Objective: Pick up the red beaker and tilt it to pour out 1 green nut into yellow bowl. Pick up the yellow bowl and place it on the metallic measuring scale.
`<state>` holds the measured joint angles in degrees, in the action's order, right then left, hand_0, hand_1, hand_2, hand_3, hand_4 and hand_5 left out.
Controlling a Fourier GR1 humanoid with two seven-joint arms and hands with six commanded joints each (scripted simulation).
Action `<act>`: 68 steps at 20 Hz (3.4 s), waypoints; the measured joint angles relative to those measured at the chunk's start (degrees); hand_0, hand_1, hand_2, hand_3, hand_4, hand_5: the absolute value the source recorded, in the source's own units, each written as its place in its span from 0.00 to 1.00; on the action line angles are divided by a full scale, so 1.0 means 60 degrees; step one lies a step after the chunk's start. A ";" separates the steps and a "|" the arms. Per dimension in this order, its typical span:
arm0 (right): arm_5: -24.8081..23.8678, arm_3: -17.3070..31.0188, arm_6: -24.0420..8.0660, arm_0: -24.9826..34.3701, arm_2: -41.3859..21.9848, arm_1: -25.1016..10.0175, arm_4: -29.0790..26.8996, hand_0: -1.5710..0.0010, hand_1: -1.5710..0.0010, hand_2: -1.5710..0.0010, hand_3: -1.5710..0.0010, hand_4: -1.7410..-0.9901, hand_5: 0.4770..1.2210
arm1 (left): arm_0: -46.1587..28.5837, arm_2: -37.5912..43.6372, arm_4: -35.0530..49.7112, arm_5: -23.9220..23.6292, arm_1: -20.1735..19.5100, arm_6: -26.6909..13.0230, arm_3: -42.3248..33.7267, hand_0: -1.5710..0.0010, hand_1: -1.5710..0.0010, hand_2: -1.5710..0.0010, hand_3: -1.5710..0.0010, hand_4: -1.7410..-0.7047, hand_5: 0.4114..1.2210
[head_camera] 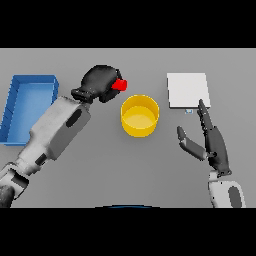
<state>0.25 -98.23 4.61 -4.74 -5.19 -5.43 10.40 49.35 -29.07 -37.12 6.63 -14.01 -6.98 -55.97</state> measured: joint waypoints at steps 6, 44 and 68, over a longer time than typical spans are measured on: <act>0.0058 0.0157 0.0014 -0.0110 0.0054 0.0141 -0.0213 1.00 1.00 1.00 1.00 0.72 0.24 | 0.1426 -0.1599 -0.1560 0.1271 -0.0227 0.0138 0.0913 0.00 0.00 0.00 0.14 0.02 0.99; -0.0096 0.0154 0.0523 0.0052 -0.0062 0.0391 -0.0143 1.00 1.00 1.00 1.00 0.85 0.12 | 0.8016 -0.4017 -0.5289 0.1104 -0.0612 0.3055 0.5338 0.00 0.00 0.00 0.00 0.01 1.00; 0.0164 0.0605 0.0842 0.0300 -0.0002 -0.0121 -0.0109 1.00 1.00 1.00 1.00 0.77 0.27 | 0.0706 0.3986 0.4394 -0.2363 -0.3125 -0.1124 0.4804 0.00 0.00 0.00 0.00 0.00 1.00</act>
<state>1.23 -94.60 9.67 -2.94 -5.21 -6.16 9.74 53.58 -5.16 -10.75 -7.55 -32.76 -13.73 -27.14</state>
